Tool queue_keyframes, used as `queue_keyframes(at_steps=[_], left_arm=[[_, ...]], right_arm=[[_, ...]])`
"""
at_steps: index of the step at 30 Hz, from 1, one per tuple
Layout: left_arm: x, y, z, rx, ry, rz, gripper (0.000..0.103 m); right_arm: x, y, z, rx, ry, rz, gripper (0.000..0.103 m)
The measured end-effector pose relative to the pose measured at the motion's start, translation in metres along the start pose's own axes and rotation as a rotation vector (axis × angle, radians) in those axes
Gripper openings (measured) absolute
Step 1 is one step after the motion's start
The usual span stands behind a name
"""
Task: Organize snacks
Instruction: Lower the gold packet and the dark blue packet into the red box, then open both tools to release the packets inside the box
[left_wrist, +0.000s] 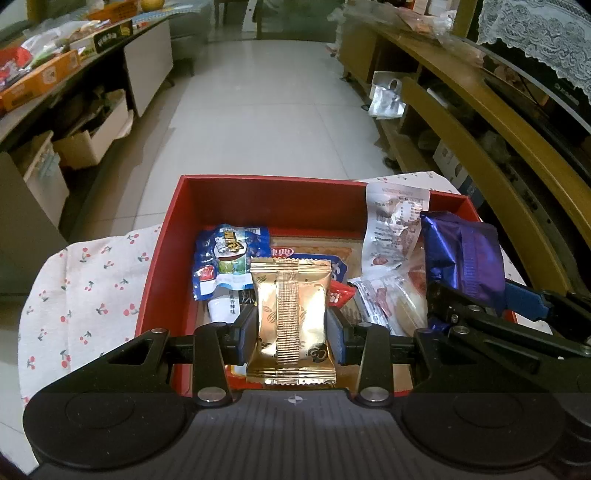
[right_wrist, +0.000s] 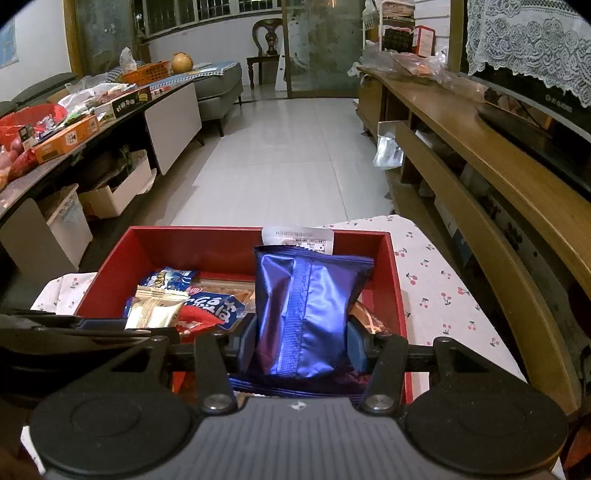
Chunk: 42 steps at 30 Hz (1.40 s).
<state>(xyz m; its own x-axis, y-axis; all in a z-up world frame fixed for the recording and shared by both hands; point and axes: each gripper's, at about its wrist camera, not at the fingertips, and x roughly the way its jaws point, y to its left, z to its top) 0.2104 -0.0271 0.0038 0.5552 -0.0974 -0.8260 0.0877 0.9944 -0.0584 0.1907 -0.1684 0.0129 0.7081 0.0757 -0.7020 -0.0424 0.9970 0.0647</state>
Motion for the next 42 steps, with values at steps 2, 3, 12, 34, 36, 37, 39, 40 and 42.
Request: queue_keyframes(at_steps=[2,3,12,34,36,37,39,40,42], left_arm=[[0.001,0.0,0.0,0.0,-0.001,0.003,0.047],[0.002,0.0,0.001,-0.002,0.0,0.004,0.047],[0.006,0.002,0.003,-0.014,0.003,-0.004,0.048],[-0.007,0.008,0.003,-0.027,-0.016,0.003,0.066],[-0.009,0.009,0.003,-0.027,-0.021,0.003,0.067],[-0.01,0.008,0.003,-0.025,-0.025,0.005,0.067],[-0.013,0.009,0.002,-0.02,-0.033,0.009,0.069],[-0.015,0.009,0.002,-0.017,-0.037,0.011,0.069],[-0.017,0.008,0.002,-0.012,-0.044,0.016,0.07]], right_arm=[[0.001,0.0,0.001,-0.002,-0.001,-0.001,0.057],[0.001,0.0,0.001,-0.002,-0.001,-0.001,0.057],[0.008,0.0,0.005,-0.008,-0.011,-0.005,0.057],[-0.002,0.0,0.007,-0.007,-0.032,-0.01,0.063],[-0.003,0.0,0.007,-0.006,-0.037,-0.011,0.064],[-0.004,0.0,0.008,-0.006,-0.038,-0.01,0.064],[-0.006,0.0,0.008,-0.005,-0.041,-0.011,0.065],[-0.007,0.0,0.008,-0.005,-0.043,-0.011,0.065],[-0.01,-0.001,0.008,-0.006,-0.047,-0.011,0.067]])
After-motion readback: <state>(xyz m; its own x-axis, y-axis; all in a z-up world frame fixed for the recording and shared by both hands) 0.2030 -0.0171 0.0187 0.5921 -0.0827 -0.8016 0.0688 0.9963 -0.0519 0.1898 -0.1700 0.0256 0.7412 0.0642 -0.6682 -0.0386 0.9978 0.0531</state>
